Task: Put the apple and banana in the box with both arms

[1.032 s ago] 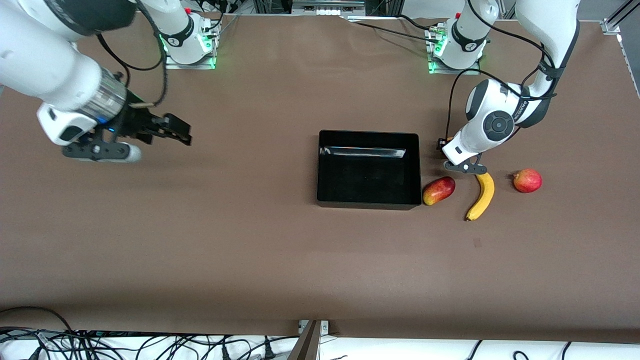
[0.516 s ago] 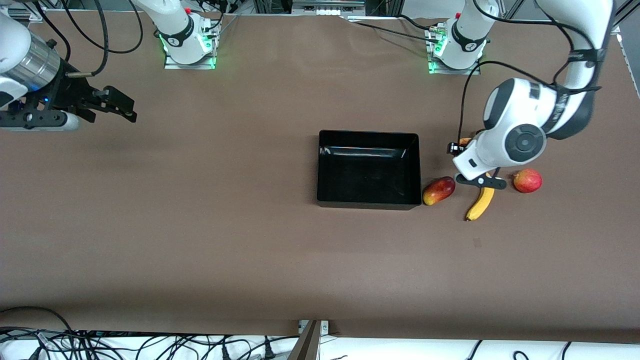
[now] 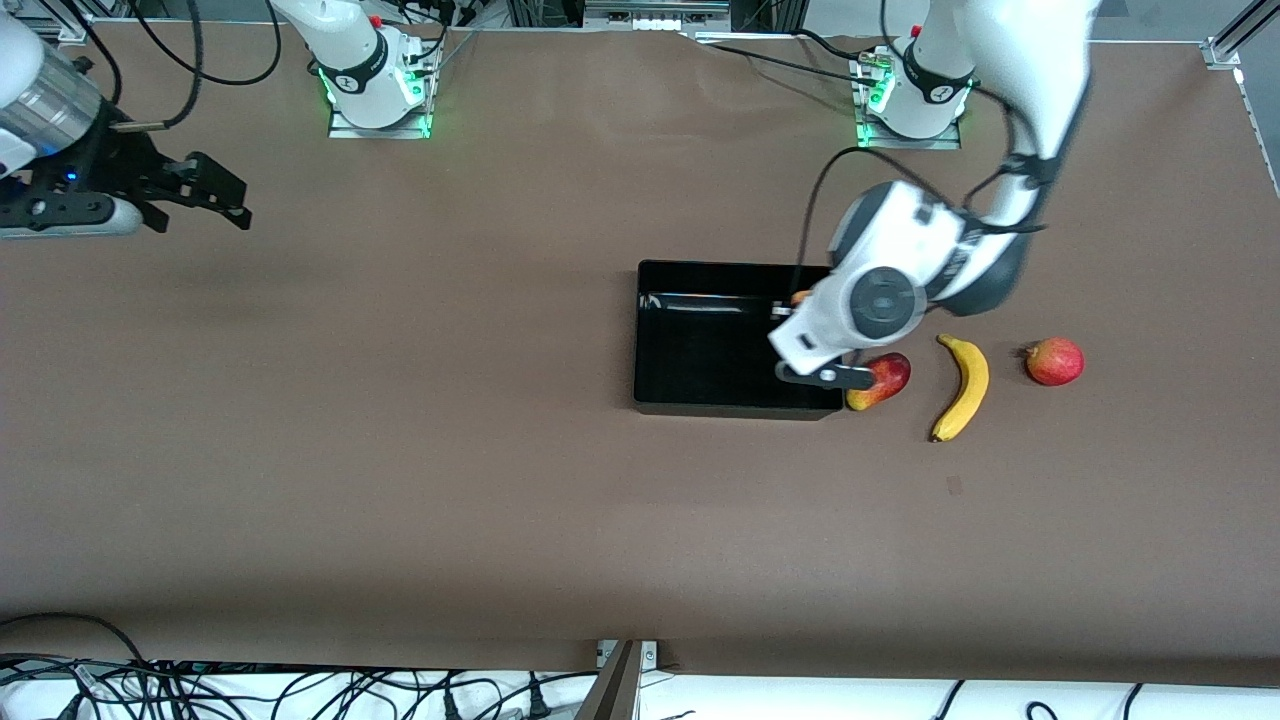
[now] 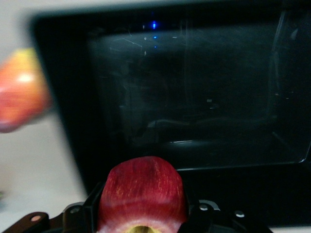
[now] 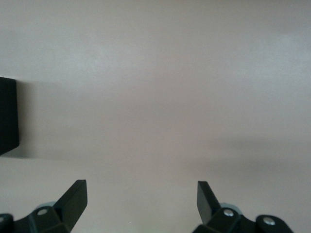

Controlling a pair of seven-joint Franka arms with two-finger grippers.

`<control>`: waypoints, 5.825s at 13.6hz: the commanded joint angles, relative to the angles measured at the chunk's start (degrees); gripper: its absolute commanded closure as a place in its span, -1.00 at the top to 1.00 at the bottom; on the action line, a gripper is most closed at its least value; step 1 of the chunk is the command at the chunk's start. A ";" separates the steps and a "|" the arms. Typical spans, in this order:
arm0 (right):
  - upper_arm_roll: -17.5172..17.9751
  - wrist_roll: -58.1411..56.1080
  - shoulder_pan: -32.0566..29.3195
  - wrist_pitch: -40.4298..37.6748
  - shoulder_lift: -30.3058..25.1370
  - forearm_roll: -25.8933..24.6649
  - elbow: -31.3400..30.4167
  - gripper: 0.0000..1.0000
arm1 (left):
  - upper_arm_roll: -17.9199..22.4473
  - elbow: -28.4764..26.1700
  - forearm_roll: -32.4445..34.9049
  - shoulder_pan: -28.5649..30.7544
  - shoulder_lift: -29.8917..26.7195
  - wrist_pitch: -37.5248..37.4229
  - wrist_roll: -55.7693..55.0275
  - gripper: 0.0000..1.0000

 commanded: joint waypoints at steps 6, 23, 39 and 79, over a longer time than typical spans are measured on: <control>0.12 -2.31 -1.11 -3.57 -0.81 -0.56 3.73 1.00 | 0.48 -8.52 2.89 -2.51 2.77 12.37 -3.00 -0.41; 0.82 -2.14 -0.67 -3.94 5.43 -3.46 9.01 1.00 | 1.63 8.01 14.40 23.57 7.49 -0.87 39.48 1.00; 0.82 -2.14 -0.67 -3.59 5.43 -3.73 9.01 1.00 | -6.61 13.95 13.80 25.79 5.50 -11.05 44.10 -1.00; 0.82 -1.96 -0.67 -3.59 5.43 -3.73 9.01 1.00 | 10.23 4.62 4.58 15.51 -29.99 -16.05 11.83 1.00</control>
